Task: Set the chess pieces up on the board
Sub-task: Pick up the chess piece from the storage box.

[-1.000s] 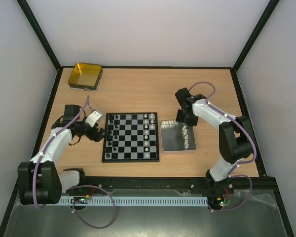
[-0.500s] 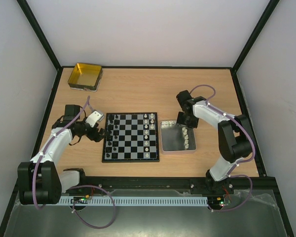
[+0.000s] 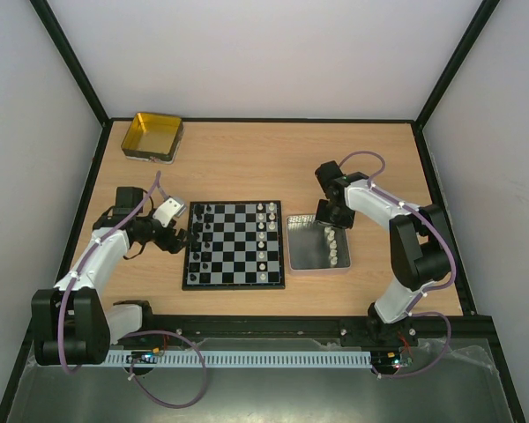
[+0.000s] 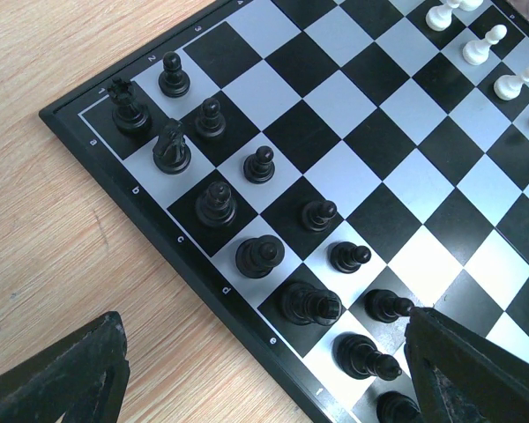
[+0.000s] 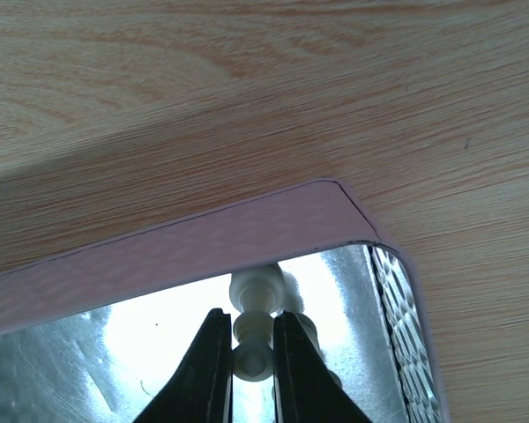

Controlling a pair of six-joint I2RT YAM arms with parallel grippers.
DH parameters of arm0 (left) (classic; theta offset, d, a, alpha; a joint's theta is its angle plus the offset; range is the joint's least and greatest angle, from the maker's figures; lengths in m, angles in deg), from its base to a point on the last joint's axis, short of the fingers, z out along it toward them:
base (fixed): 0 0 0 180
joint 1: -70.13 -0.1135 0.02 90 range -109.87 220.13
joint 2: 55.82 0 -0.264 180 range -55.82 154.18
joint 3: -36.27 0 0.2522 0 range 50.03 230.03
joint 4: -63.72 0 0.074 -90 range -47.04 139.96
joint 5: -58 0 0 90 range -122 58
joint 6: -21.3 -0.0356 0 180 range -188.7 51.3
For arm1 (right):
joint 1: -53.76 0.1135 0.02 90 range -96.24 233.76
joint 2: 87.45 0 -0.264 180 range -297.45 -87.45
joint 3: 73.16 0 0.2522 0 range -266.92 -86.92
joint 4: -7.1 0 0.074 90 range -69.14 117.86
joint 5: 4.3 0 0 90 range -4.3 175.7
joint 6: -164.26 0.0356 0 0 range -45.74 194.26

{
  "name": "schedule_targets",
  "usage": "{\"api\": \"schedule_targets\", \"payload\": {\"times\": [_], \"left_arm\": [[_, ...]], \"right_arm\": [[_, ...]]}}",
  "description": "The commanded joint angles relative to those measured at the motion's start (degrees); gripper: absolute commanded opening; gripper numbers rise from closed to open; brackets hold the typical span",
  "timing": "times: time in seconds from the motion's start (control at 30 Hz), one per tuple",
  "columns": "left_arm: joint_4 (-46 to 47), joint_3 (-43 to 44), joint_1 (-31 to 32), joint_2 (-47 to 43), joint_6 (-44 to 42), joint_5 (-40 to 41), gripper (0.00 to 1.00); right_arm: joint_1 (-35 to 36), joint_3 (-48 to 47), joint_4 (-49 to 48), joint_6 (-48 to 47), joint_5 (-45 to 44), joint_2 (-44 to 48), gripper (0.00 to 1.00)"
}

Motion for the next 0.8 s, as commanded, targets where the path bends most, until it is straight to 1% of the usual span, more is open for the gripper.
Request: {"api": "schedule_targets", "payload": {"times": [0.0,0.1,0.23,0.4,0.53,0.77], "left_arm": [[0.38,-0.11,0.21,-0.49,0.01,-0.63,0.86],[0.62,-0.15,0.22,-0.49,0.34,-0.37,0.86],[0.78,-0.3,0.22,-0.67,0.4,-0.36,0.86],[0.8,-0.25,0.22,-0.46,0.44,-0.36,0.86],[0.8,-0.16,0.22,-0.59,0.44,-0.45,0.85],[0.8,-0.28,0.22,-0.85,0.47,-0.45,0.85]], "right_arm": [[-0.27,0.5,-0.5,-0.29,-0.43,0.06,0.03],[-0.23,0.63,-0.85,-0.54,0.58,0.62,0.02],[-0.01,0.29,-0.43,-0.74,-0.59,1.99,0.02],[0.69,-0.92,0.66,-0.85,0.07,2.88,0.02],[3.55,-2.73,1.68,-0.93,-2.01,2.97,0.02],[9.21,-6.47,4.57,0.39,-2.4,2.91,0.02]]}}
